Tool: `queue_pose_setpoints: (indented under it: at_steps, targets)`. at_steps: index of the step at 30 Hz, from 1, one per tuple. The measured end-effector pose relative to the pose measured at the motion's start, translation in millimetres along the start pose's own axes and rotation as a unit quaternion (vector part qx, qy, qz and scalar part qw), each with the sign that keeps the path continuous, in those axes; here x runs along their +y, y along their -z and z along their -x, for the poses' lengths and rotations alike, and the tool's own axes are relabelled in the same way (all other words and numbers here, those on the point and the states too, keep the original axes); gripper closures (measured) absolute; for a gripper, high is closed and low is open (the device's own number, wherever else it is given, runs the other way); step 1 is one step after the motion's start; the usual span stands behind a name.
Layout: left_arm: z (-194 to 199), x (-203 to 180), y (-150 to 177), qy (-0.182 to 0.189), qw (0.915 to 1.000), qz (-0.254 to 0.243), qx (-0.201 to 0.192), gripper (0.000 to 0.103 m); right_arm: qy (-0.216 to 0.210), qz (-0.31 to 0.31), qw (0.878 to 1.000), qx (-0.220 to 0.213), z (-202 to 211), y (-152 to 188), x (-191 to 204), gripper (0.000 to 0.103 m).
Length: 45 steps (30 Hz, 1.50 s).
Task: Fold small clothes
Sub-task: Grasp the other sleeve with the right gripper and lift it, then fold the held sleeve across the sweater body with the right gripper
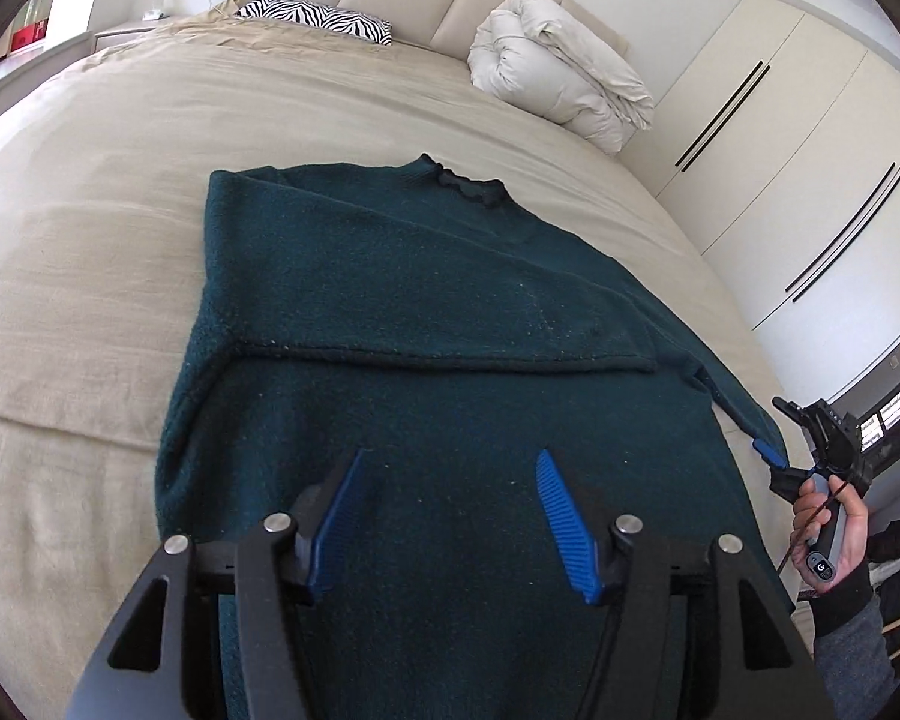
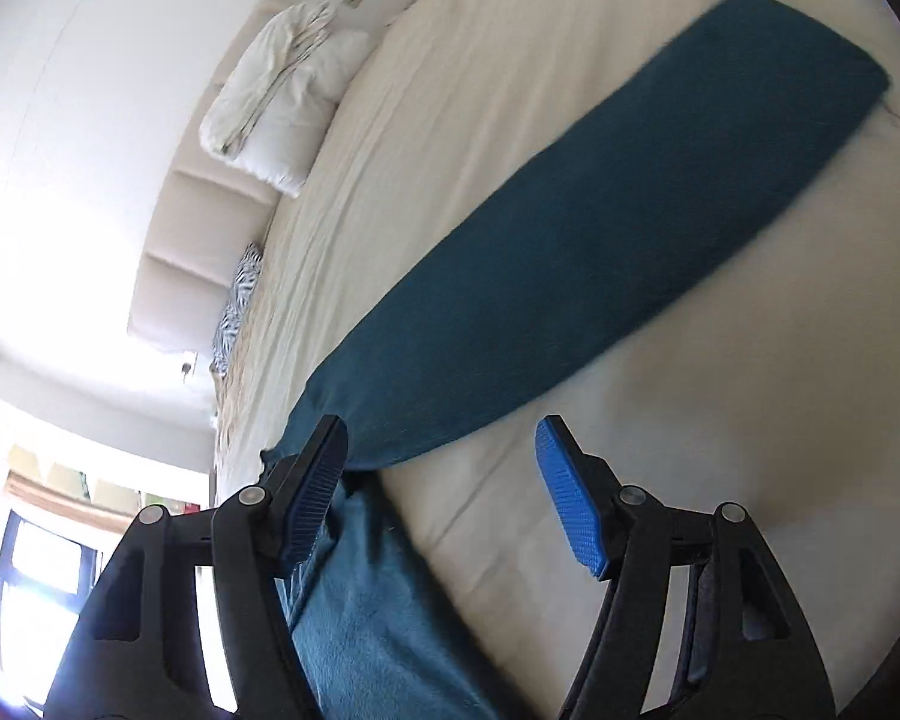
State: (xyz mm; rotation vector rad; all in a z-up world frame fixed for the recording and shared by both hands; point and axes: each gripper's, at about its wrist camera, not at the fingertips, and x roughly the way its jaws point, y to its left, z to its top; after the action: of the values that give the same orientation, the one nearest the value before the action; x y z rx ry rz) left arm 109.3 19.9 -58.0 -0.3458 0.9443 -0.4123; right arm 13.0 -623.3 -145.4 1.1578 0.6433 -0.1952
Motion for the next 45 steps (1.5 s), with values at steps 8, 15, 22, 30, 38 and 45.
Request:
queue_pose_setpoints:
  at_steps: [8, 15, 22, 30, 38, 45]
  targets:
    - [-24.0, -20.9, 4.3, 0.028, 0.9984, 0.042, 0.026, 0.041, -0.026, -0.122, 0.99, -0.07, 36.4, -48.0, -76.5, 0.04]
    - [-33.4, -21.7, -5.3, 0.052, 0.9949, 0.082, 0.025, 0.041, 0.042, -0.117, 0.988, -0.093, 29.3, -106.4, -89.9, 0.085]
    - [-40.7, -14.3, -18.8, 0.08, 0.9899, 0.116, 0.018, 0.041, 0.06, 0.179, 0.98, -0.058, 14.4, -51.4, 67.0, 0.093]
    - [-49.2, -9.8, -27.9, 0.138, 0.9778, 0.158, 0.014, 0.029, 0.056, 0.524, 0.848, 0.046, -48.4, 166.0, 216.0, 0.093]
    - [-81.7, -17.5, -27.6, 0.166, 0.9687, 0.176, 0.055, 0.025, 0.135, 0.682, 0.711, 0.107, -80.7, 302.5, 168.6, 0.09]
    - [-95.9, -32.0, -23.7, 0.166, 0.9661, 0.182, 0.077, 0.016, 0.089, 0.653, 0.742, 0.123, -32.5, 281.5, 146.7, 0.041]
